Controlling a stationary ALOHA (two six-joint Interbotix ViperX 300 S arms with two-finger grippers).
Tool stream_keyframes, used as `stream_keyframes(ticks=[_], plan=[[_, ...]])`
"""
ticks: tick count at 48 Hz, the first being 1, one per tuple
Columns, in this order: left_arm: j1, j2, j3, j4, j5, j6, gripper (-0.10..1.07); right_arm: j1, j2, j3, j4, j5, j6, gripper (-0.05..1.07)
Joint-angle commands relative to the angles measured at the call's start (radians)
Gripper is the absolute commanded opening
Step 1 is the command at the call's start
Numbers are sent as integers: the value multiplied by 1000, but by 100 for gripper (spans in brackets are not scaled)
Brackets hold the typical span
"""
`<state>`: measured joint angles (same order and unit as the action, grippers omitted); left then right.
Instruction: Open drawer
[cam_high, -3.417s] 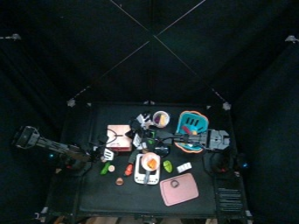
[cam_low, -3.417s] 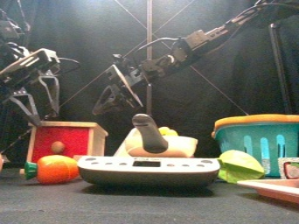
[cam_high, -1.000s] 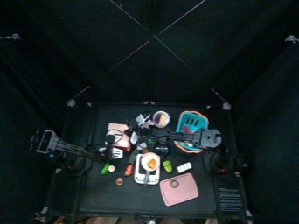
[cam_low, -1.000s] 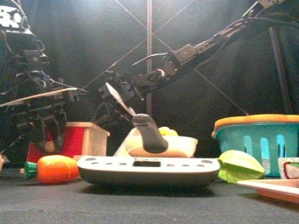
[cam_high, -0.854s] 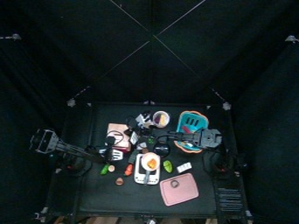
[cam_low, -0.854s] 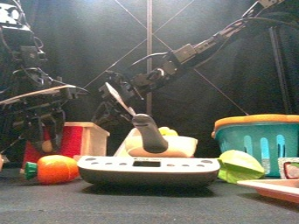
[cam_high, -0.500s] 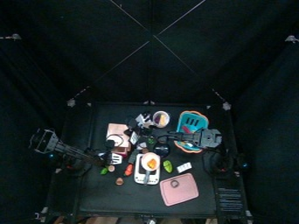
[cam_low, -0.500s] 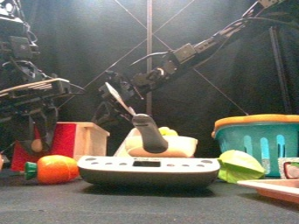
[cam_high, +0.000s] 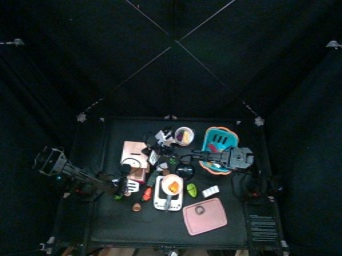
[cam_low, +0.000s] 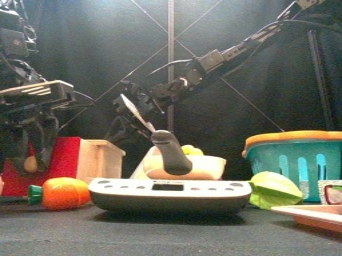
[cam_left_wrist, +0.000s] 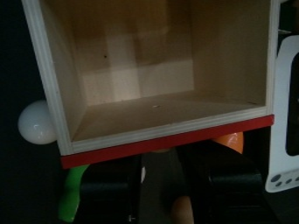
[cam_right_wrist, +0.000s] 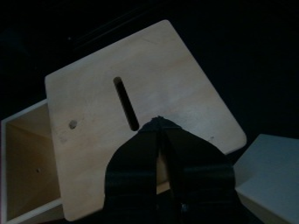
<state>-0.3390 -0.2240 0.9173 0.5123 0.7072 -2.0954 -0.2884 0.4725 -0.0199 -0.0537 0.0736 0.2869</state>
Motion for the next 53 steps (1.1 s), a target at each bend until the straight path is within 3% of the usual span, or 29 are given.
stream_keyframes(ticks=[1,20,38,53], plan=[[-20,-5,-23,-12,-5,3,63,-6,-26,0,0,15,0,21],[-31,-5,-17,-25,-5,5,64,-5,-26,0,0,15,0,21],[-40,-5,-21,-5,-9,8,87,-5,-26,-2,0,15,0,21],[-64,-46,-28,-6,6,9,88,-5,-26,-11,0,15,0,21]])
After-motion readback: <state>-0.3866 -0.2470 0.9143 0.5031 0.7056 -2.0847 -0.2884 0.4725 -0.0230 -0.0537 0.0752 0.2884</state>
